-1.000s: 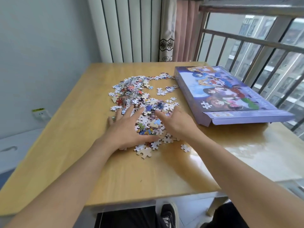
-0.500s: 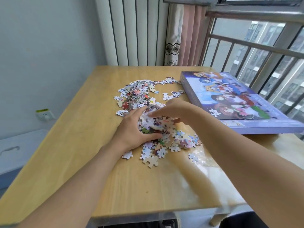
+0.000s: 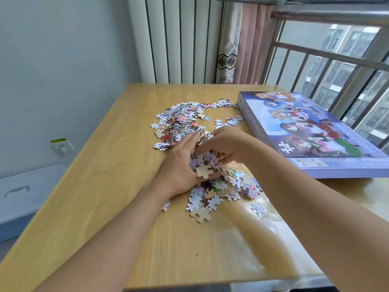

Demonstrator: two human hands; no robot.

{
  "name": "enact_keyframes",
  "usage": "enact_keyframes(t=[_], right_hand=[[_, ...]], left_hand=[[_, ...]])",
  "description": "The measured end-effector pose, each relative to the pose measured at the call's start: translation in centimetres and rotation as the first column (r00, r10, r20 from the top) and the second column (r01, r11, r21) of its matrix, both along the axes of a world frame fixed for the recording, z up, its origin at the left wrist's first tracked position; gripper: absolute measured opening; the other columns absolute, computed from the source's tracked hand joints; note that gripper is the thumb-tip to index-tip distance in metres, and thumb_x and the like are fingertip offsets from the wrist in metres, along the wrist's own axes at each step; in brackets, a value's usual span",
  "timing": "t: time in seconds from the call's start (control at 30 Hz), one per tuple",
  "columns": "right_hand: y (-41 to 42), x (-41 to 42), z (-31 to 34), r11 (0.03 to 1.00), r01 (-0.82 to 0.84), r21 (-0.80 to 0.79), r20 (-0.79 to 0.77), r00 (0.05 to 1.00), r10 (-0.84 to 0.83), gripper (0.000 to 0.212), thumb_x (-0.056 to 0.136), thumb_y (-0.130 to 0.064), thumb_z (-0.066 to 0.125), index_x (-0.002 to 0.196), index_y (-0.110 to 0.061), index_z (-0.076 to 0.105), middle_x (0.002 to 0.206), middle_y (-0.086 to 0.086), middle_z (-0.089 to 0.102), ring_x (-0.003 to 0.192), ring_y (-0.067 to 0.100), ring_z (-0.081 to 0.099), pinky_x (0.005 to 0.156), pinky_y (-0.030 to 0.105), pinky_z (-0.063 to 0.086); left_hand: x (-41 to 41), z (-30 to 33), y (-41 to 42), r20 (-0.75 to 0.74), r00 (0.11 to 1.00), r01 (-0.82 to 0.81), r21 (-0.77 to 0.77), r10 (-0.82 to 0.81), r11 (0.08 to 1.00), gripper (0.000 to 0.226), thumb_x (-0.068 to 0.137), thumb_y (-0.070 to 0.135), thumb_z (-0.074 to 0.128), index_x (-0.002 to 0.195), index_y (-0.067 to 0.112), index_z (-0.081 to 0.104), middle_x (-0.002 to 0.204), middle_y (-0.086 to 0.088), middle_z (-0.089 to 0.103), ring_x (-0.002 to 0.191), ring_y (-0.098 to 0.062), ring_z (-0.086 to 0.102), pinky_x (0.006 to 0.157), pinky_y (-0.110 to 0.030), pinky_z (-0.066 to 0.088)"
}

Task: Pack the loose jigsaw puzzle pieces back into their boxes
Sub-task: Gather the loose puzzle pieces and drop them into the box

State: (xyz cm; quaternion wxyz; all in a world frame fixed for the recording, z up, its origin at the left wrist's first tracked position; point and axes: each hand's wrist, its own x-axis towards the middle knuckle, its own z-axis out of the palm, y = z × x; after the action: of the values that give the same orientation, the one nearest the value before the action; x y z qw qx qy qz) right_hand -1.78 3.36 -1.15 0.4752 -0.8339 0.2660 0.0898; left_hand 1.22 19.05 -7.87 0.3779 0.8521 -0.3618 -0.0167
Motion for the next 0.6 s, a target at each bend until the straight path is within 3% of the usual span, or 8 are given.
enact_keyframes(t=[0.2,0.37,0.5,0.6], right_hand=[[-1.2,-0.1,-1.0,0.982,0.08,0.171,0.059,0.994,-0.091,0.029,0.073,-0.011,0.087,0.093,-0.003,0.066,0.086,0.012,0.057,0.071,0.025,0.058,0.058,0.029,0.053],[-2.8,-0.6,-1.9,0.891,0.197,0.409,0.056,0.969,-0.24,0.044,0.072,-0.009,0.088,0.11,0.001,0.068,0.119,0.021,0.067,0.081,0.03,0.067,0.062,0.031,0.057],[-3.2,-1.5,-1.8,0.828,0.216,0.517,0.026,0.963,-0.268,0.051,0.078,-0.007,0.083,0.123,-0.001,0.061,0.128,0.017,0.06,0.091,0.031,0.069,0.06,0.029,0.057],[-3.3,-1.9,-1.9,0.769,0.21,0.604,0.007,0.963,-0.268,0.047,0.086,-0.006,0.075,0.129,-0.004,0.055,0.115,0.011,0.05,0.079,0.023,0.062,0.063,0.029,0.059]], left_hand=[[0.1,-0.1,0.1,0.004,1.0,0.018,0.002,-0.018,1.0,0.13,0.053,0.077,0.079,0.158,0.032,0.018,0.162,0.018,0.018,0.148,-0.002,0.016,0.122,-0.034,0.023],[-0.3,0.2,0.3,0.095,0.994,0.052,0.109,-0.062,0.993,0.14,0.042,0.098,0.06,0.158,0.035,0.013,0.164,0.019,0.013,0.15,-0.003,0.008,0.124,-0.043,0.018],[-0.4,0.3,0.3,0.186,0.976,0.059,0.295,-0.117,0.954,0.139,0.042,0.106,0.042,0.158,0.036,0.01,0.164,0.019,0.007,0.151,-0.003,-0.001,0.124,-0.049,0.007],[-0.9,0.8,0.1,0.284,0.949,0.016,0.389,-0.136,0.921,0.135,0.046,0.108,0.022,0.158,0.033,0.014,0.165,0.017,0.008,0.152,-0.006,-0.004,0.122,-0.054,-0.003]])
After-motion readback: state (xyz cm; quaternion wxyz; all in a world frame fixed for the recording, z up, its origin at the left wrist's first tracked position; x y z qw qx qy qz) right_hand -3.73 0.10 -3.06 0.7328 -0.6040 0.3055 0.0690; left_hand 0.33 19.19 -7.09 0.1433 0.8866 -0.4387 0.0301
